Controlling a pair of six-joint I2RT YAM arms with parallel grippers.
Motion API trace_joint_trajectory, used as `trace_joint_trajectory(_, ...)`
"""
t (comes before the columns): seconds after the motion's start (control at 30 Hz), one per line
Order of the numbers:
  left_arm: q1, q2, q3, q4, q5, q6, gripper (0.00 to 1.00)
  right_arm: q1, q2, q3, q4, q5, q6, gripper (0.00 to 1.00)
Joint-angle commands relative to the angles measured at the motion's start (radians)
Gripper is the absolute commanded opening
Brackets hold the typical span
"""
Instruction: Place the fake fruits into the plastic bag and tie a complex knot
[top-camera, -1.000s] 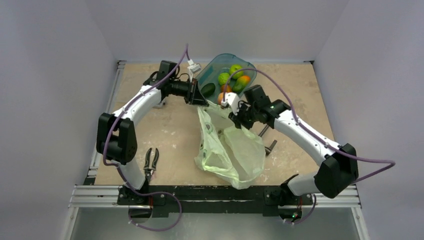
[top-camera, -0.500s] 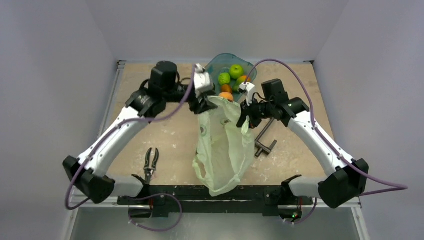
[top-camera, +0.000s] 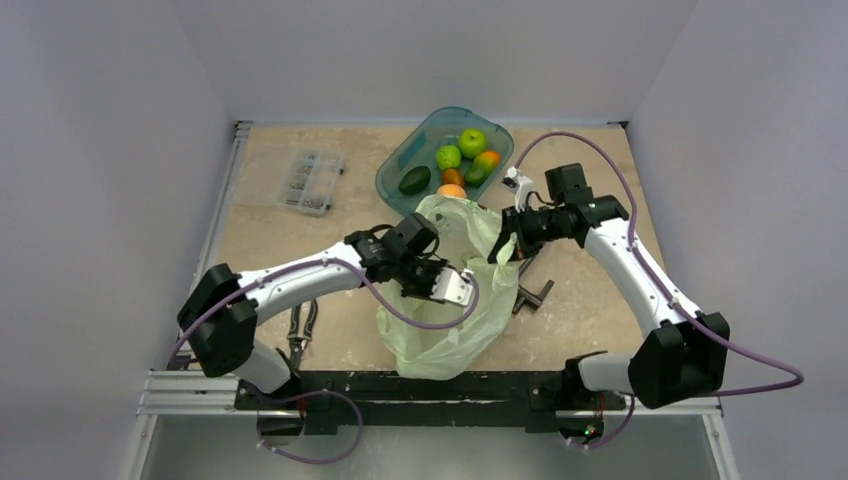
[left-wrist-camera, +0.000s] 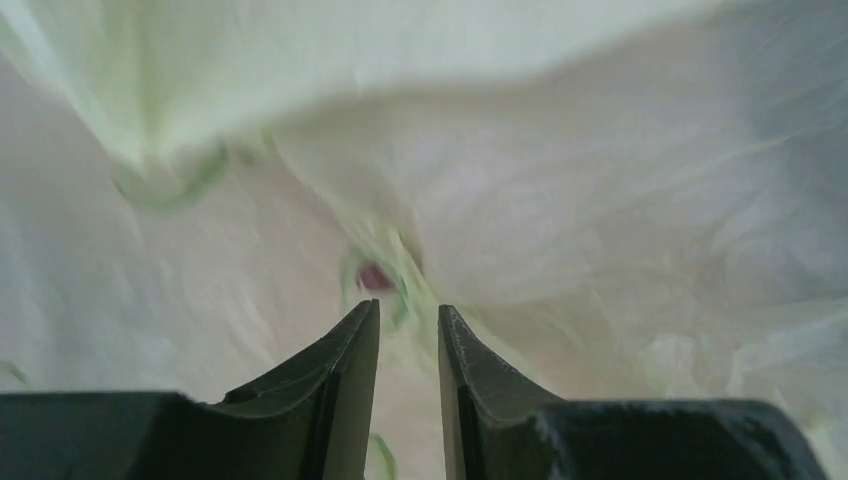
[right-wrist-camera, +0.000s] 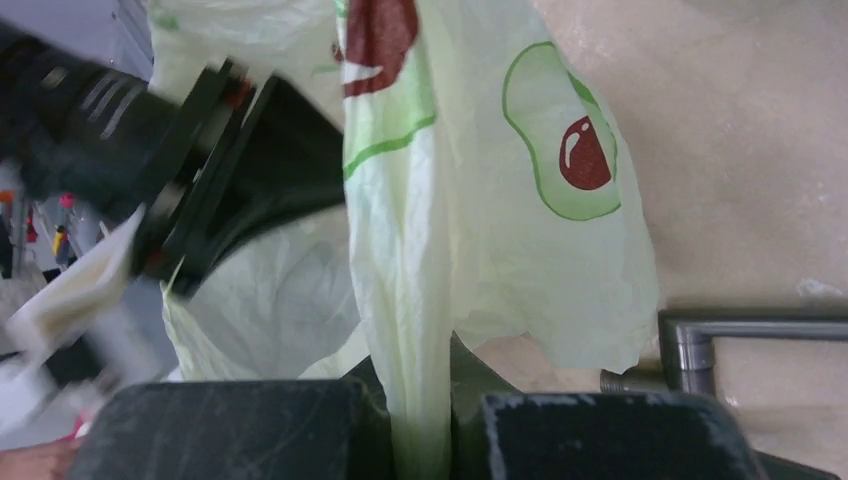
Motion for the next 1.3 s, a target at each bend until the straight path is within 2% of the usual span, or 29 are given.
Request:
trace_joint_trajectory(0.0, 0.206, 0.002, -0.033, -0.114, -0.046, 0.178, 0.29, -0.093, 0.005, 0.026, -0.101, -0.013, -0.052, 0.00)
trace_joint_trajectory(0.03, 0.257, -0.009, -0.031, -0.156, -0.026, 0.201, 0.32, -0.100, 0.009, 0.038, -0.099, 0.009, -0.044, 0.00)
trace_joint_trajectory(0.1, 0.337, -0.045, -0.040, -0.217, 0.010, 0.239, 0.46, -0.102, 0.016, 0.061, -0.087, 0.069, -0.043, 0.00)
trace_joint_trajectory(0.2, 0.370, -0.071, -0.047, -0.323, 0.069, 0.284, 0.61, -0.109, 0.062, 0.097, -0.116, 0.133, -0.071, 0.00)
trace_joint_trajectory(0.27, 0.369, -0.088, -0.023, -0.368, 0.172, 0.287, 0.70, -0.113, 0.078, 0.124, -0.133, 0.174, -0.080, 0.00)
trace_joint_trajectory(0.3, 0.369, -0.104, 0.013, -0.374, 0.244, 0.255, 0.76, -0.112, 0.089, 0.149, -0.150, 0.189, -0.102, 0.00)
trace_joint_trajectory(0.33, 0.365, -0.118, 0.055, -0.347, 0.313, 0.160, 0.83, -0.111, 0.102, 0.193, -0.170, 0.203, -0.130, 0.00)
trace_joint_trajectory(0.4, 0.348, -0.126, 0.180, -0.275, 0.423, -0.050, 0.88, -0.111, 0.132, 0.250, -0.227, 0.235, -0.207, 0.00)
trace_joint_trajectory(0.5, 0.346, -0.099, 0.388, -0.130, 0.551, -0.364, 0.88, -0.113, 0.145, 0.273, -0.269, 0.294, -0.243, 0.00)
trace_joint_trajectory(0.6, 0.372, -0.061, 0.472, 0.122, 0.553, -0.685, 0.83, -0.114, 0.126, 0.245, -0.285, 0.358, -0.270, 0.00)
trace_joint_trajectory(0.7, 0.428, 0.017, 0.521, 0.294, 0.529, -0.924, 0.79, -0.115, 0.070, 0.194, -0.272, 0.436, -0.291, 0.00)
trace_joint_trajectory(0.73, 0.438, 0.037, 0.524, 0.314, 0.510, -0.939, 0.77, -0.114, 0.044, 0.174, -0.255, 0.455, -0.290, 0.00)
trace_joint_trajectory(0.8, 0.424, 0.053, 0.525, 0.259, 0.405, -0.812, 0.76, -0.115, 0.004, 0.157, -0.235, 0.440, -0.284, 0.00)
trace_joint_trajectory(0.9, 0.356, 0.048, 0.503, 0.190, 0.404, -0.646, 0.80, -0.115, -0.016, 0.173, -0.215, 0.372, -0.249, 0.00)
trace_joint_trajectory(0.97, 0.317, 0.037, 0.464, 0.226, 0.375, -0.665, 0.81, -0.115, -0.009, 0.198, -0.225, 0.361, -0.239, 0.00)
trace_joint_trajectory(1.0, 0.311, 0.033, 0.445, 0.282, 0.335, -0.725, 0.80, -0.114, 0.000, 0.208, -0.239, 0.363, -0.248, 0.00)
trace_joint_trajectory(1.07, 0.341, 0.063, 0.464, 0.296, 0.250, -0.808, 0.76, -0.117, 0.007, 0.209, -0.272, 0.405, -0.265, 0.00)
trace_joint_trajectory(1.17, 0.410, 0.161, 0.562, 0.180, 0.123, -0.869, 0.65, -0.125, -0.045, 0.157, -0.263, 0.537, -0.315, 0.00)
trace_joint_trajectory(1.27, 0.430, 0.271, 0.640, 0.021, 0.048, -0.783, 0.63, -0.130, -0.105, 0.131, -0.244, 0.585, -0.317, 0.00)
